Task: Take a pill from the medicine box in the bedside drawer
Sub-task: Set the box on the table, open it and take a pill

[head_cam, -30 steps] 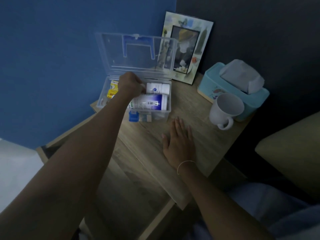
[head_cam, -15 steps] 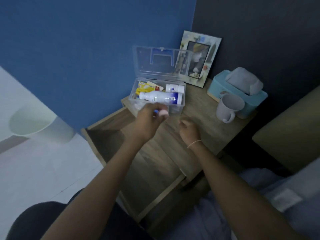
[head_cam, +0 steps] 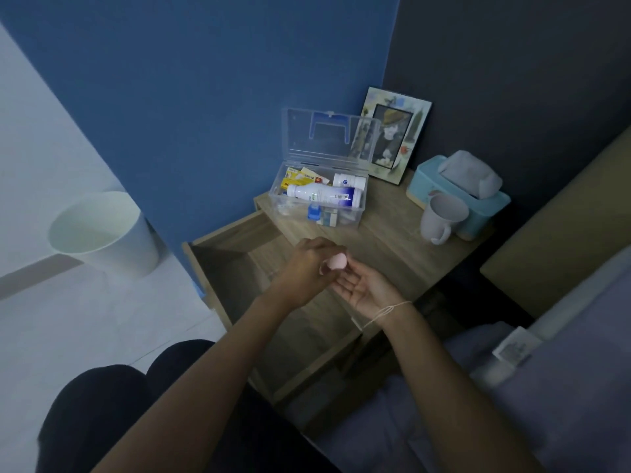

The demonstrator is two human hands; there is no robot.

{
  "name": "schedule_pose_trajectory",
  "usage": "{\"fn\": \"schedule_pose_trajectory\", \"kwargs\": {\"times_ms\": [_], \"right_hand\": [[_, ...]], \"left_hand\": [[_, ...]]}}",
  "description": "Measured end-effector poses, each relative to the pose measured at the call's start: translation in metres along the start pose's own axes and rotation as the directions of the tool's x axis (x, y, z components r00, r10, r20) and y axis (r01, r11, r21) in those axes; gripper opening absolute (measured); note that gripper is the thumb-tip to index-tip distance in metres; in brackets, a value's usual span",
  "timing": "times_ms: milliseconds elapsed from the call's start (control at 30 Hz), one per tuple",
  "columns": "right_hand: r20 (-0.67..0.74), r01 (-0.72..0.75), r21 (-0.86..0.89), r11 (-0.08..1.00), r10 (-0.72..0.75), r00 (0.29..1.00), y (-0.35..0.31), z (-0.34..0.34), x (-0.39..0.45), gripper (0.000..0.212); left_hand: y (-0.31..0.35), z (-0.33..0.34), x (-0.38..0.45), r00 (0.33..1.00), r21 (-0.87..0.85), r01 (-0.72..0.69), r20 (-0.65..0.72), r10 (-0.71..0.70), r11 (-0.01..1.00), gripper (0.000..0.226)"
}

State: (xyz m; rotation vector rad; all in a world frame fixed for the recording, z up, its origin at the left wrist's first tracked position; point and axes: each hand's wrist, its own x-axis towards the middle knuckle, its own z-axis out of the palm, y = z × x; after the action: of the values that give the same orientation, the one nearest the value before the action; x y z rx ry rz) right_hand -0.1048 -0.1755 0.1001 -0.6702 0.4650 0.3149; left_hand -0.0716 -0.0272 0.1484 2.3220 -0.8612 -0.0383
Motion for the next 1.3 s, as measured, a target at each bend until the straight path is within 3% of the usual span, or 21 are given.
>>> {"fn": "schedule_pose_trajectory", "kwargs": {"times_ms": [200,333,633,733,833,967,1133,1300], "right_hand": [[0.082,-0.031,0.087,0.996,0.024,0.996,-0.002,-0.007,-0.007,0.028],[0.055,0.022,0.178,0.984,-0.032,0.998,0.004,-0.005,-0.003,0.040],[-0.003,0.055,0.224,0.973,-0.056,0.998,0.014,-0.008,-0.002,0.027],[-0.034,0.048,0.144,0.988,-0.044,0.998,0.009,-0.007,-0.007,0.032],[-0.050,0.044,0.086,0.995,-0.039,0.998,0.000,-0.005,-0.014,0.041],[-0.078,0.023,0.121,0.992,-0.014,0.997,-0.009,-0.001,-0.017,0.037],[-0.023,0.042,0.226,0.973,-0.038,0.999,-0.008,0.003,-0.011,0.036],[0.027,0.076,0.204,0.976,-0.083,0.996,-0.009,0.006,-0.010,0.051]], "left_hand": [[0.006,-0.007,0.005,0.997,0.091,-0.058,0.061,0.053,0.994,0.038],[0.012,-0.002,0.012,0.999,0.169,-0.042,0.028,0.038,0.985,0.033],[0.005,0.026,0.006,0.999,0.380,-0.042,0.029,0.034,0.924,0.042],[0.005,0.026,0.009,0.999,0.314,-0.018,0.047,0.003,0.949,0.044],[0.004,0.014,0.013,0.993,0.189,-0.106,0.071,0.094,0.976,0.043],[0.007,0.007,0.019,0.979,0.201,-0.197,0.089,0.182,0.960,0.038],[0.012,0.010,0.032,0.989,0.212,-0.145,0.068,0.134,0.966,0.034],[0.015,0.007,0.037,0.999,0.263,-0.012,0.043,0.001,0.965,0.041]]}}
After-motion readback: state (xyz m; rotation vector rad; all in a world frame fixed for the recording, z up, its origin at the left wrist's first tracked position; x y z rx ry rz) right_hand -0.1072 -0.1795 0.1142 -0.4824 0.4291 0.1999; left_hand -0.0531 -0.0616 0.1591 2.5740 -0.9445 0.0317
